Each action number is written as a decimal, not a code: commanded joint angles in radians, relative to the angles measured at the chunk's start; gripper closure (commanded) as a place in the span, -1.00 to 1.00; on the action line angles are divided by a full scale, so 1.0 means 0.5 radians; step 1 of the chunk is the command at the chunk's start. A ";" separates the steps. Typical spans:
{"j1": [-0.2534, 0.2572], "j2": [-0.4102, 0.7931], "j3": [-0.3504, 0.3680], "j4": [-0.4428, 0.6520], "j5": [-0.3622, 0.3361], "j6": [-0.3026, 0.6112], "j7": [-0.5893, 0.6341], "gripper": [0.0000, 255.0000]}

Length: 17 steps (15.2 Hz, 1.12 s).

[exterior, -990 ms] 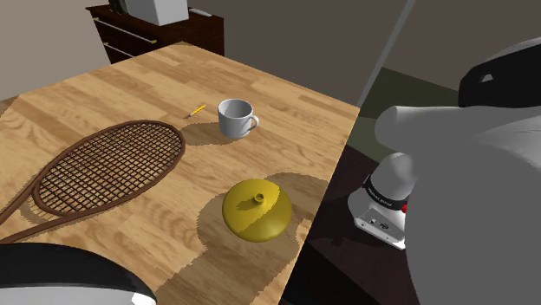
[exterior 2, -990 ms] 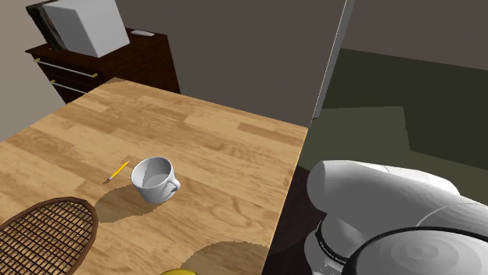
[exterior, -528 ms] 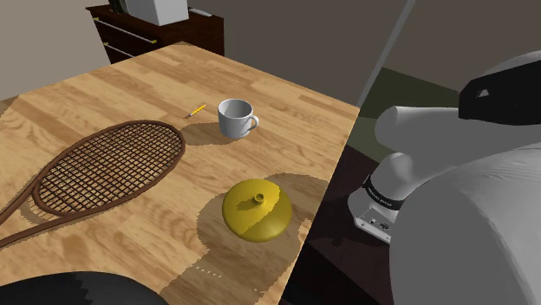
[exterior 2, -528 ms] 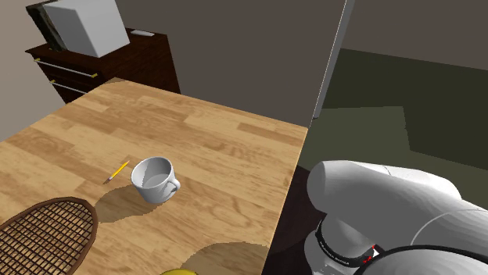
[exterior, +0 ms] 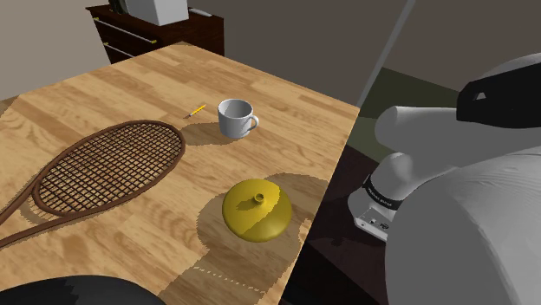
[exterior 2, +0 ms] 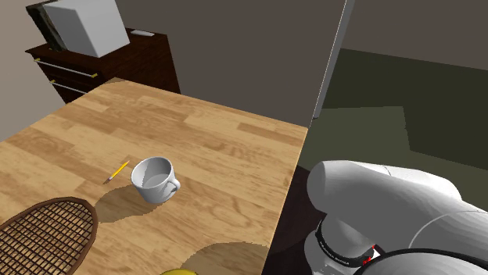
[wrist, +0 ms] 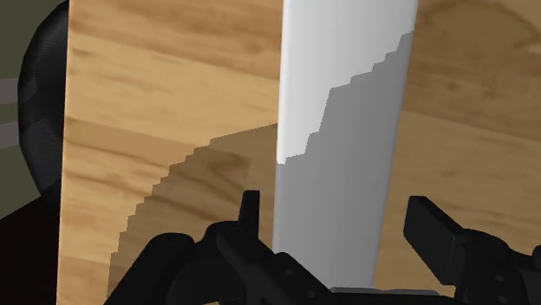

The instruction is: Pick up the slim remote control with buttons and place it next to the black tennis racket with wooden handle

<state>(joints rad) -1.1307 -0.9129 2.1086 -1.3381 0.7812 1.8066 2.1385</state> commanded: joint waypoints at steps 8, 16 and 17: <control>-0.022 0.064 -0.044 0.115 -0.055 -0.145 0.041 -1.00; -0.032 0.079 -0.052 0.152 -0.068 -0.185 0.052 -1.00; -0.032 0.079 -0.052 0.152 -0.068 -0.185 0.052 -1.00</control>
